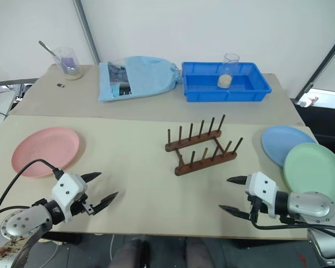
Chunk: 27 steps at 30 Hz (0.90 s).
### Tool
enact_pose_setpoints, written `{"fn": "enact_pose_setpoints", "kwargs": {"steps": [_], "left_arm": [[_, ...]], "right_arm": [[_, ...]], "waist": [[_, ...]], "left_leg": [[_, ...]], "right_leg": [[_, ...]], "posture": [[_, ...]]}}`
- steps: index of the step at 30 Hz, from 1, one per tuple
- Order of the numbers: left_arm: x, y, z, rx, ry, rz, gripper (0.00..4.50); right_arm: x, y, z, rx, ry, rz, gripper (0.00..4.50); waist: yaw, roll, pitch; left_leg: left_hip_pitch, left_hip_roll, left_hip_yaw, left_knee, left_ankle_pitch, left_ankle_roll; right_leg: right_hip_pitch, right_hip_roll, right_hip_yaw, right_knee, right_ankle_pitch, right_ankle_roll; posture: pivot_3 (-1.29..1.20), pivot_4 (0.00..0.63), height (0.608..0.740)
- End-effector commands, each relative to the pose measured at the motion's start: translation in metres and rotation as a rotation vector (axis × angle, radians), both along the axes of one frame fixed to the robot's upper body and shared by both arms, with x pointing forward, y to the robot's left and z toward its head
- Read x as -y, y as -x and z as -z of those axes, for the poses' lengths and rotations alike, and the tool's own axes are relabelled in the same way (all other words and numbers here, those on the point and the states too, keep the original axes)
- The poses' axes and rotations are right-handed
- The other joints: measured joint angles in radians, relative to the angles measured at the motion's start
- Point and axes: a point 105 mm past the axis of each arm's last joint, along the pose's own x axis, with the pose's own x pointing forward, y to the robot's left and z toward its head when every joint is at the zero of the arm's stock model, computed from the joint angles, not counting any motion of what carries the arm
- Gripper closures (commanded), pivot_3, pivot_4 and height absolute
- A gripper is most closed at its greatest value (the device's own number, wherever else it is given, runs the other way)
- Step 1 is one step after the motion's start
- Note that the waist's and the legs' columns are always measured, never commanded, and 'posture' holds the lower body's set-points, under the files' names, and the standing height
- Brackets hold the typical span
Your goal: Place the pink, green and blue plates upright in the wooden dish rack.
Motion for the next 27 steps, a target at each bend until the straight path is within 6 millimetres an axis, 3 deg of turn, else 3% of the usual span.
{"fn": "enact_pose_setpoints", "kwargs": {"steps": [1,7,18,23,27], "left_arm": [[0.006,0.003,-0.008,0.027,0.013,0.023,0.03],[0.008,0.008,-0.003,-0.002,0.027,0.022,0.03],[0.026,0.011,-0.019,-0.008,0.184,0.181,0.03],[0.037,-0.012,-0.009,0.026,0.122,0.170,0.03],[0.057,-0.025,0.000,0.003,0.149,0.204,0.03]], "right_arm": [[0.001,-0.002,-0.010,0.046,0.014,-0.009,0.06],[-0.002,0.001,-0.008,0.035,0.012,-0.020,0.06],[-0.007,0.005,-0.013,0.041,0.012,-0.021,0.06],[-0.011,0.012,-0.019,0.047,0.001,-0.010,0.06],[-0.013,0.020,-0.025,0.043,-0.020,0.023,0.06]], "waist": [[0.000,0.000,0.000],[0.000,0.000,0.000],[0.001,0.000,0.000],[0.004,0.001,0.000],[0.008,0.001,-0.001]], "left_leg": [[0.000,0.000,0.000,0.000,0.000,0.000],[0.000,0.000,0.000,0.000,0.000,0.000],[0.000,0.000,0.000,0.000,0.000,0.000],[0.000,-0.001,0.000,0.000,0.000,0.000],[0.000,-0.002,-0.001,0.000,0.000,0.000]], "right_leg": [[0.000,0.000,0.000,0.000,0.000,0.000],[0.000,0.000,0.000,0.000,0.000,0.000],[0.000,0.000,0.000,0.000,0.000,0.000],[0.001,0.000,0.000,0.000,0.000,0.000],[0.002,0.000,0.000,0.000,0.000,0.001]], "posture": [[0.00,0.150,0.740],[0.00,0.150,0.740],[0.00,0.150,0.740],[0.00,0.150,0.740],[0.00,0.150,0.740]]}}
